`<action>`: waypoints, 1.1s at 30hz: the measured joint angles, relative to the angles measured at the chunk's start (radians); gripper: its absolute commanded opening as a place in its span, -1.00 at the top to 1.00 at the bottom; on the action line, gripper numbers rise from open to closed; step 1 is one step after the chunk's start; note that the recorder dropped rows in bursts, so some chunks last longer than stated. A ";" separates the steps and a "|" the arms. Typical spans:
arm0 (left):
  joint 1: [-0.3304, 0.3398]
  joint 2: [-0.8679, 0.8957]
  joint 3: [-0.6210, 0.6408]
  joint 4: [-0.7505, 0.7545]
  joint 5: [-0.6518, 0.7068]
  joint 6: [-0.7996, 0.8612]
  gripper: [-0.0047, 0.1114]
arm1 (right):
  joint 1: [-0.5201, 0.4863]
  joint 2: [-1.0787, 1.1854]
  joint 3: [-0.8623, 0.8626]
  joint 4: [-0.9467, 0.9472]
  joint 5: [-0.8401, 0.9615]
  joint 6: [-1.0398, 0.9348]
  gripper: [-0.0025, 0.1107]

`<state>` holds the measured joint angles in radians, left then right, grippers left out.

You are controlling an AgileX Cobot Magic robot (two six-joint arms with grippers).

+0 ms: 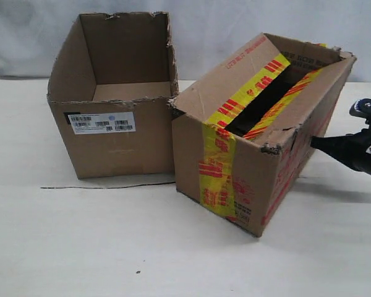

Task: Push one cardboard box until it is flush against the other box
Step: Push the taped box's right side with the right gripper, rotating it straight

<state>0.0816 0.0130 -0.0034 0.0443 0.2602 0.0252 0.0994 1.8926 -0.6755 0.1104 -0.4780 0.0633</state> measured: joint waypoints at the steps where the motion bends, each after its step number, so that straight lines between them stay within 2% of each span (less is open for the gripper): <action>1: 0.000 0.000 0.000 0.000 0.000 0.000 0.92 | 0.000 0.021 -0.032 -0.002 0.009 0.000 0.96; 16: 0.000 0.000 0.000 0.000 0.000 0.000 0.92 | 0.000 0.326 -0.620 -0.014 0.447 0.004 0.96; 20: 0.000 0.000 0.000 0.000 0.000 0.000 0.92 | -0.008 0.276 -0.641 -0.016 0.561 0.004 0.96; 23: 0.000 0.000 0.000 0.000 0.000 0.000 0.92 | -0.030 0.139 -0.625 -0.016 0.660 -0.004 0.96; 27: 0.000 0.000 0.000 0.000 0.000 0.000 0.92 | -0.069 -0.080 -0.497 -0.016 0.657 -0.033 0.96; 33: 0.000 0.000 0.000 0.000 0.000 0.000 0.92 | -0.067 -0.079 -0.448 -0.016 0.668 -0.063 0.96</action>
<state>0.0816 0.0130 -0.0034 0.0443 0.2602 0.0252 0.0321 1.8140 -1.1235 0.0948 0.1899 0.0000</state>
